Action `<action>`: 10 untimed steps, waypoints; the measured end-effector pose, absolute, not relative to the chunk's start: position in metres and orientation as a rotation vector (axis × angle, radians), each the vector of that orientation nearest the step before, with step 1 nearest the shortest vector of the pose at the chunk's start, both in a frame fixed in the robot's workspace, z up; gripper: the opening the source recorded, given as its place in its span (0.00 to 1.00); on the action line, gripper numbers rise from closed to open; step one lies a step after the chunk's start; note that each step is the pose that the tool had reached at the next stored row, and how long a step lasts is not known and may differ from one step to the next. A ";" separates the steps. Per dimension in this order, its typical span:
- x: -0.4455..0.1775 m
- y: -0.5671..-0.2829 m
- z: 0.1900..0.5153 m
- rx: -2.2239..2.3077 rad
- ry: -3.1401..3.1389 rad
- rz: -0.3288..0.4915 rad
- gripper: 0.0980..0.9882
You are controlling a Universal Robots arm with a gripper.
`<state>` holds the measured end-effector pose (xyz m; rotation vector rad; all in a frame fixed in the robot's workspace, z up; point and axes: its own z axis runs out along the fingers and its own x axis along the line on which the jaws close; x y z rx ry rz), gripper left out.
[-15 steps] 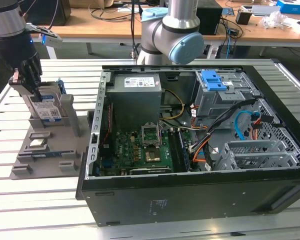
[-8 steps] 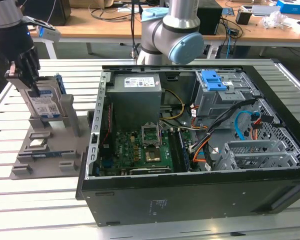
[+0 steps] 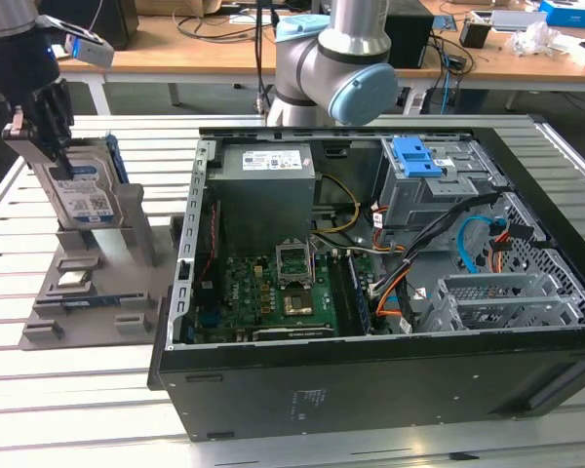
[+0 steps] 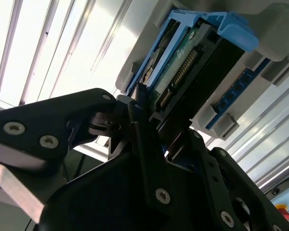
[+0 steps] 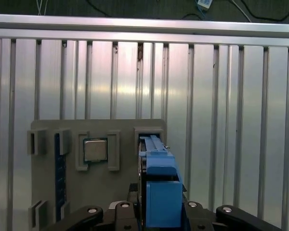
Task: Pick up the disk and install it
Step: 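Pick up the disk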
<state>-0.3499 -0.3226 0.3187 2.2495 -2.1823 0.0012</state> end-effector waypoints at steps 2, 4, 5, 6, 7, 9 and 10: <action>-0.350 -0.323 0.322 2.250 -2.182 0.001 0.30; -0.350 -0.323 0.325 2.250 -2.182 0.001 0.30; -0.350 -0.323 0.327 2.249 -2.182 0.001 0.30; -0.350 -0.323 0.329 2.249 -2.182 0.001 0.30; -0.350 -0.323 0.331 2.249 -2.182 0.001 0.30; -0.350 -0.323 0.335 2.249 -2.182 0.001 0.30; -0.350 -0.323 0.337 2.249 -2.182 0.001 0.30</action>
